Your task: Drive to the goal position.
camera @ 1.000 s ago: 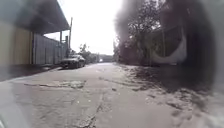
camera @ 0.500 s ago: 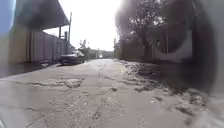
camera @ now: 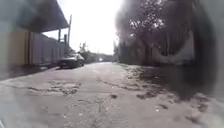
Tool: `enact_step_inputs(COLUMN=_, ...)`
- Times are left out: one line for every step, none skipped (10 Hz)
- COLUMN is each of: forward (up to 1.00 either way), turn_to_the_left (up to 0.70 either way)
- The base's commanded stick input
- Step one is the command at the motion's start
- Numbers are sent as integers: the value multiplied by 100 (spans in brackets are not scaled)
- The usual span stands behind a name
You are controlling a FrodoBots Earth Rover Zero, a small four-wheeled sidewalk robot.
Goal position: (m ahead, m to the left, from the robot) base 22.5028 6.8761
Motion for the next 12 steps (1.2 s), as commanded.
enact_step_inputs(forward=50, turn_to_the_left=0)
enact_step_inputs(forward=50, turn_to_the_left=0)
enact_step_inputs(forward=50, turn_to_the_left=0)
enact_step_inputs(forward=50, turn_to_the_left=0)
enact_step_inputs(forward=50, turn_to_the_left=0)
enact_step_inputs(forward=50, turn_to_the_left=0)
enact_step_inputs(forward=50, turn_to_the_left=0)
enact_step_inputs(forward=50, turn_to_the_left=0)
enact_step_inputs(forward=50, turn_to_the_left=0)
enact_step_inputs(forward=50, turn_to_the_left=0)
enact_step_inputs(forward=50, turn_to_the_left=0)
enact_step_inputs(forward=50, turn_to_the_left=0)
